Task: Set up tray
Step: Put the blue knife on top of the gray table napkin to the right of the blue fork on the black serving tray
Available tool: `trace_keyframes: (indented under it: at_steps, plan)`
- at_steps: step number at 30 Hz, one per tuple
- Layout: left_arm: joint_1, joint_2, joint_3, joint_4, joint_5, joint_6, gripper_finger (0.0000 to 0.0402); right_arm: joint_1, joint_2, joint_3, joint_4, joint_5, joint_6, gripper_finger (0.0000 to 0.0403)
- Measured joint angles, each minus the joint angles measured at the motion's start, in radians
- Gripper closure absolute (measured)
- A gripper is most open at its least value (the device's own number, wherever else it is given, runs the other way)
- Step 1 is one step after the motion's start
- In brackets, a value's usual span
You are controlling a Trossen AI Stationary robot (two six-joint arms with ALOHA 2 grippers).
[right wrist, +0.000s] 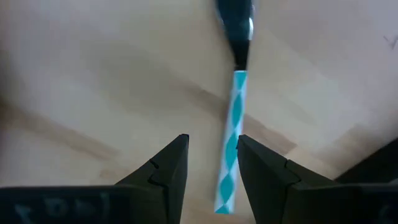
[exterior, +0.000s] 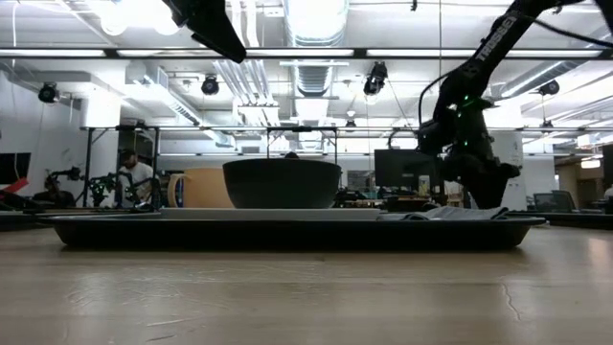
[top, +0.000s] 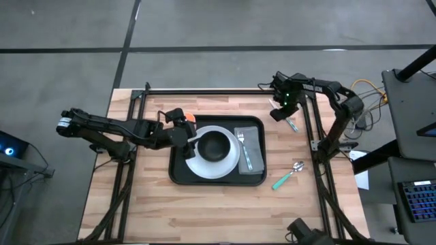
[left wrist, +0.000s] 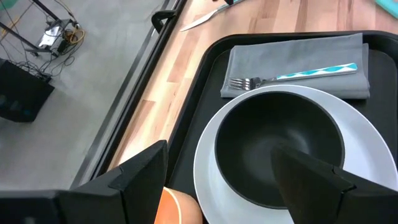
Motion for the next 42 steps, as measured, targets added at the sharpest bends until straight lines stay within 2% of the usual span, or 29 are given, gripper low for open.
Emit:
trace_keyframes:
  at_steps: [4,6,13,26,32,36,42]
  plan:
    - [0.000,0.000,0.000,0.000,0.000,0.000,0.0140,0.000,0.064,0.037,-0.028,0.130,-0.026,0.0275]
    - [0.000,0.000,0.000,0.000,0.000,0.000,0.0140,0.000,0.083,0.062,-0.049,0.156,-0.027,0.0275]
    - [0.000,0.000,0.000,0.000,0.000,0.000,0.0140,0.000,0.104,0.116,-0.053,0.032,-0.049,0.0275]
    - [-0.001,0.000,0.000,0.000,0.000,0.000,0.0140,-0.007,0.111,0.082,-0.019,0.029,-0.080,0.0275]
    - [-0.001,0.000,0.000,0.000,-0.001,0.000,0.0140,-0.010,0.155,0.074,-0.017,0.029,-0.089,0.0277]
    - [-0.001,0.000,0.000,-0.001,-0.001,0.000,0.0140,-0.010,0.187,0.092,-0.042,0.025,-0.091,0.0299]
    - [0.000,0.000,0.000,0.005,-0.032,-0.021,0.0140,-0.008,0.181,0.097,-0.048,0.017,-0.068,0.0379]
